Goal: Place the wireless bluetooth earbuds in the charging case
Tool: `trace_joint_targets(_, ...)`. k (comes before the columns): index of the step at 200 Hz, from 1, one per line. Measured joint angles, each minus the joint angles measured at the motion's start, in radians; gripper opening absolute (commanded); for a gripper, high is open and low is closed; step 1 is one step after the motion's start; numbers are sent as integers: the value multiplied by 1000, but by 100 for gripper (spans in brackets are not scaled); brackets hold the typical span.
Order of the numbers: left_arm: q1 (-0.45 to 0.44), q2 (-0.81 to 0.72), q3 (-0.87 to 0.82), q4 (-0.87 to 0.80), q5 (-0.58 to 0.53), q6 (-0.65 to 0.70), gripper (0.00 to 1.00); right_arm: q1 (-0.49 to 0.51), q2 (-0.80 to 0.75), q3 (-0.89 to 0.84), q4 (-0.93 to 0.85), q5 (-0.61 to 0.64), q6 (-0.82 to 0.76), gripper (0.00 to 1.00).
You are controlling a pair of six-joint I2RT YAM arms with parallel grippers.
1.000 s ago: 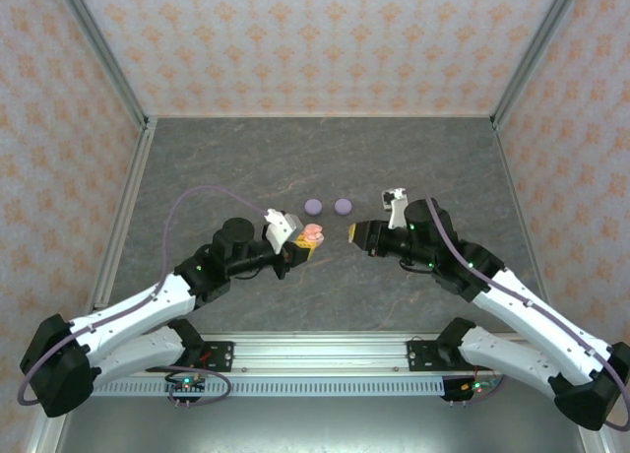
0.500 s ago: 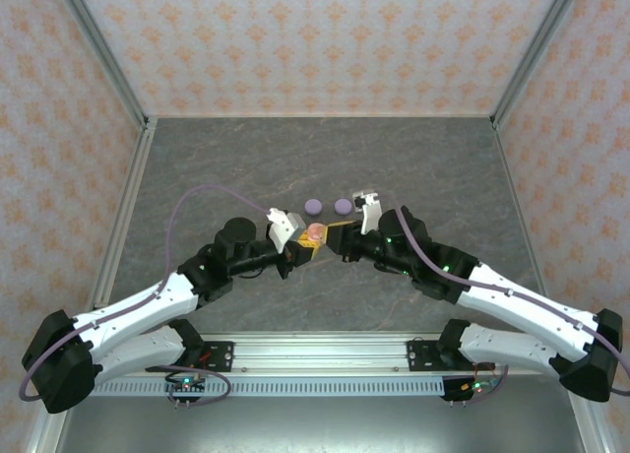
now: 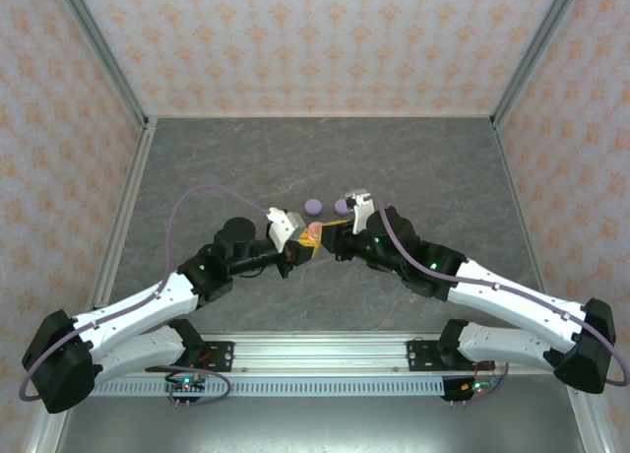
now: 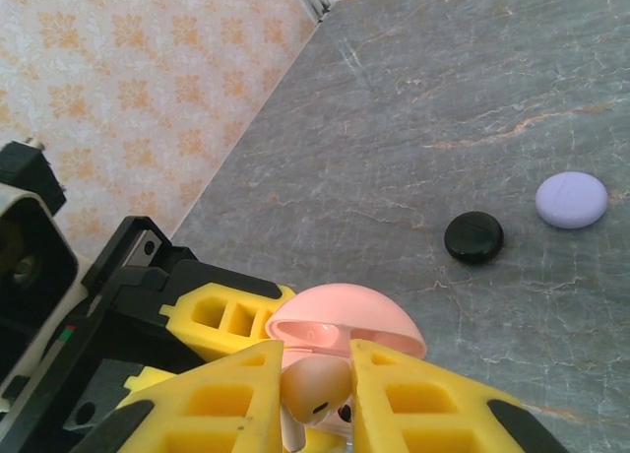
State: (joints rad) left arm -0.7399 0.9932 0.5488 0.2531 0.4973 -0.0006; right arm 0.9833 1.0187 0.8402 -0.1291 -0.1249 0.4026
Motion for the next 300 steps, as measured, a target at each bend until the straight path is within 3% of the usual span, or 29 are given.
trace_joint_targets(300,0,5,0,14,4,-26,0,2,15,-18,32,39,-23,21)
